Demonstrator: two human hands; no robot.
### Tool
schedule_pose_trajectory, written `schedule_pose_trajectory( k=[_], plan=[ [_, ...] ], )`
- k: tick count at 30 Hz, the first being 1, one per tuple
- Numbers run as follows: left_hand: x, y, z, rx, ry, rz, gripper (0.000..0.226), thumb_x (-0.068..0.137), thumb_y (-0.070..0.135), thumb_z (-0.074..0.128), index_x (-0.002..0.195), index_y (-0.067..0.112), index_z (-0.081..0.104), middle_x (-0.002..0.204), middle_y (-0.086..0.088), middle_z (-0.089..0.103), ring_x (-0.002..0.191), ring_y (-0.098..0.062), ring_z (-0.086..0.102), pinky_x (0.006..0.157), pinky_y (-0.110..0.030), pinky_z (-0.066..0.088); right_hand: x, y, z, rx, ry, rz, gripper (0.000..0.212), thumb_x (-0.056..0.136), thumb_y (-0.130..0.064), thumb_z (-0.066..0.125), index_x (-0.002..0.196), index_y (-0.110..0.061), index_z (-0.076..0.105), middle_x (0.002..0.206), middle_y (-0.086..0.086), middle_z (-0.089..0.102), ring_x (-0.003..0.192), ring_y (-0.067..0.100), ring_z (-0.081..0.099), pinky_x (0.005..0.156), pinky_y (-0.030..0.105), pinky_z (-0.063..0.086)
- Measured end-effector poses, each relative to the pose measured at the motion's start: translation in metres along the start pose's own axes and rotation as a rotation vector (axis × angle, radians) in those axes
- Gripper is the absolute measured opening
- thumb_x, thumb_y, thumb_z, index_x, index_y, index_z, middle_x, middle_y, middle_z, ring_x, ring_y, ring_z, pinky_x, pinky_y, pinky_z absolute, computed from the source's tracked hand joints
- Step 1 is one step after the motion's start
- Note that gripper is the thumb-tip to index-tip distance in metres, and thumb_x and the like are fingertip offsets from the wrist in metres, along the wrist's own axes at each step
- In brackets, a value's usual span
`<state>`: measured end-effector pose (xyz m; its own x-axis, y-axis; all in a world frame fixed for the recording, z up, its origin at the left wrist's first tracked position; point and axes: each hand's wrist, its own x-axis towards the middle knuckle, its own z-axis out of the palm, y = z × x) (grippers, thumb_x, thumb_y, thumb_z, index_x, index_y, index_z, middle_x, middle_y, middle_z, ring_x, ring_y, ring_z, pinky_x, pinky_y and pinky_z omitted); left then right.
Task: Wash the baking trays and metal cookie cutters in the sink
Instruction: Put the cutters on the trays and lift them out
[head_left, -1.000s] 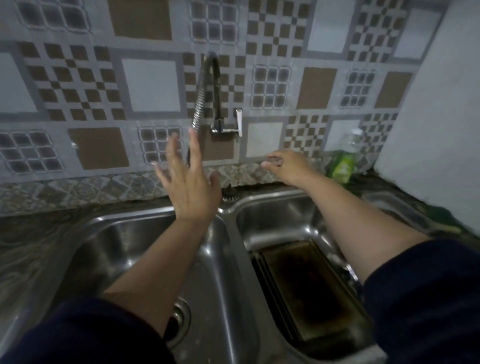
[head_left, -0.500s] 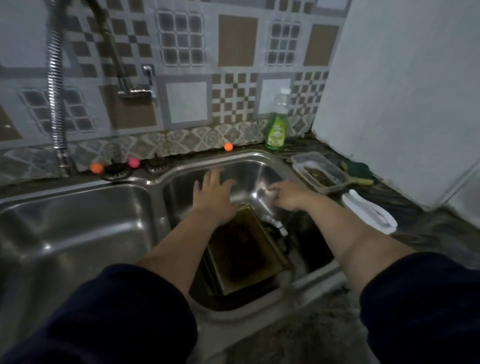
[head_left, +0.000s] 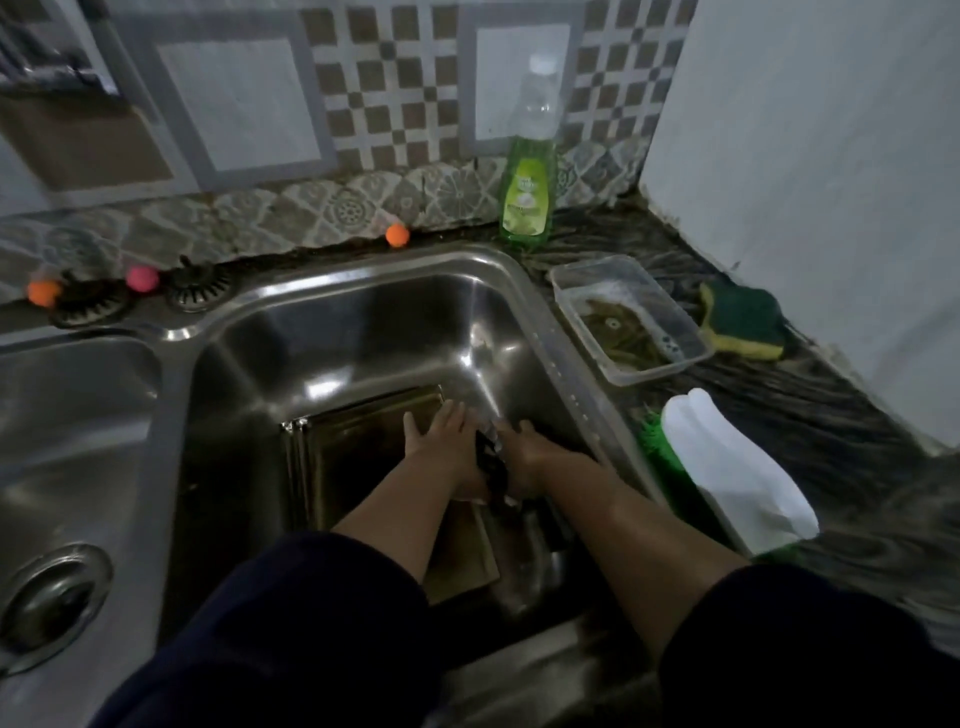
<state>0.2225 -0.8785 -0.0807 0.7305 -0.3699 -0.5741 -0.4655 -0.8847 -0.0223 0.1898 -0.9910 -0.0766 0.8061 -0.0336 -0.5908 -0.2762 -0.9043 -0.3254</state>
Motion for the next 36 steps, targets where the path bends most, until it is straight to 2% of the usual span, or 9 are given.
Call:
schedule_pose_trajectory(
  k=[7, 10, 14, 19, 24, 27, 29, 32, 36],
  plan=[
    [0.026, 0.01, -0.008, 0.331, 0.002, -0.131, 0.122, 0.071, 0.063, 0.067, 0.151, 0.012, -0.009, 0.156, -0.006, 0.017, 0.144, -0.024, 0.014, 0.111, -0.045, 0.016, 0.02, 0.0, 0.009, 0.123, 0.011, -0.071, 0.099, 0.08, 0.0, 0.069, 0.153, -0.026, 0.008, 0.151, 0.013, 0.026, 0.13, 0.033, 0.042, 0.095, 0.035, 0.044],
    [0.035, 0.008, -0.007, 0.405, -0.022, -0.161, 0.106, 0.079, 0.054, 0.061, 0.152, 0.013, -0.004, 0.154, -0.007, 0.024, 0.142, -0.027, 0.019, 0.114, -0.046, 0.011, 0.027, 0.001, 0.011, 0.221, 0.051, -0.067, 0.075, 0.084, 0.0, 0.063, 0.148, -0.019, 0.029, 0.146, 0.012, 0.038, 0.126, 0.03, 0.046, 0.098, 0.034, 0.044],
    [0.044, 0.001, 0.001, 0.445, -0.043, -0.142, 0.077, 0.087, 0.045, 0.054, 0.151, 0.02, 0.019, 0.152, -0.005, 0.029, 0.143, -0.025, 0.019, 0.115, -0.047, 0.001, 0.038, 0.005, 0.022, 0.268, 0.162, -0.053, 0.06, 0.087, 0.001, 0.058, 0.142, -0.015, 0.04, 0.14, 0.012, 0.04, 0.12, 0.03, 0.049, 0.08, 0.026, 0.041],
    [0.049, -0.005, 0.01, 0.251, 0.085, -0.111, 0.067, 0.086, 0.031, 0.059, 0.144, 0.019, 0.029, 0.144, -0.006, 0.039, 0.133, -0.022, 0.039, 0.11, -0.04, 0.022, 0.042, 0.004, 0.038, 0.297, 0.313, -0.042, 0.045, 0.09, -0.003, 0.055, 0.133, -0.013, 0.051, 0.137, 0.014, 0.042, 0.12, 0.031, 0.049, 0.097, 0.03, 0.041],
    [0.048, -0.015, 0.023, 0.116, 0.192, -0.013, 0.057, 0.087, 0.036, 0.057, 0.139, 0.029, 0.035, 0.137, 0.001, 0.05, 0.129, -0.019, 0.045, 0.109, -0.038, 0.025, 0.053, 0.006, 0.04, 0.313, 0.34, 0.08, 0.032, 0.1, -0.026, 0.042, 0.113, -0.006, 0.064, 0.118, 0.014, 0.062, 0.094, 0.023, 0.057, 0.075, 0.027, 0.042],
    [0.046, -0.019, 0.023, -0.021, 0.23, 0.007, 0.061, 0.082, 0.041, 0.063, 0.137, 0.033, 0.037, 0.135, 0.003, 0.053, 0.128, -0.017, 0.047, 0.108, -0.037, 0.025, 0.052, 0.006, 0.03, 0.224, 0.331, 0.053, 0.026, 0.096, -0.013, 0.048, 0.116, -0.007, 0.062, 0.118, 0.015, 0.062, 0.108, 0.028, 0.058, 0.085, 0.03, 0.042],
    [0.042, -0.023, 0.017, -0.125, 0.266, -0.008, 0.074, 0.074, 0.045, 0.073, 0.138, 0.036, 0.037, 0.135, 0.003, 0.051, 0.126, -0.02, 0.048, 0.102, -0.036, 0.034, 0.049, 0.003, 0.019, 0.229, 0.387, 0.04, 0.024, 0.096, -0.019, 0.05, 0.113, -0.01, 0.064, 0.116, 0.014, 0.065, 0.111, 0.029, 0.059, 0.088, 0.027, 0.043],
    [0.025, -0.032, -0.002, -0.294, 0.304, -0.052, 0.077, 0.068, 0.041, 0.081, 0.134, 0.036, 0.042, 0.131, 0.003, 0.054, 0.118, -0.022, 0.055, 0.09, -0.038, 0.046, 0.041, -0.007, -0.002, 0.247, 0.457, -0.065, 0.022, 0.092, -0.021, 0.056, 0.111, -0.017, 0.066, 0.113, 0.009, 0.067, 0.106, 0.025, 0.061, 0.084, 0.023, 0.043],
    [-0.009, -0.052, -0.019, -0.373, 0.367, -0.116, 0.068, 0.066, 0.045, 0.079, 0.127, 0.04, 0.047, 0.124, 0.005, 0.059, 0.113, -0.021, 0.057, 0.081, -0.035, 0.044, 0.025, -0.033, -0.019, 0.219, 0.434, -0.174, 0.027, 0.085, -0.009, 0.061, 0.111, -0.018, 0.065, 0.108, 0.006, 0.066, 0.102, 0.024, 0.062, 0.079, 0.022, 0.042]
  ],
)
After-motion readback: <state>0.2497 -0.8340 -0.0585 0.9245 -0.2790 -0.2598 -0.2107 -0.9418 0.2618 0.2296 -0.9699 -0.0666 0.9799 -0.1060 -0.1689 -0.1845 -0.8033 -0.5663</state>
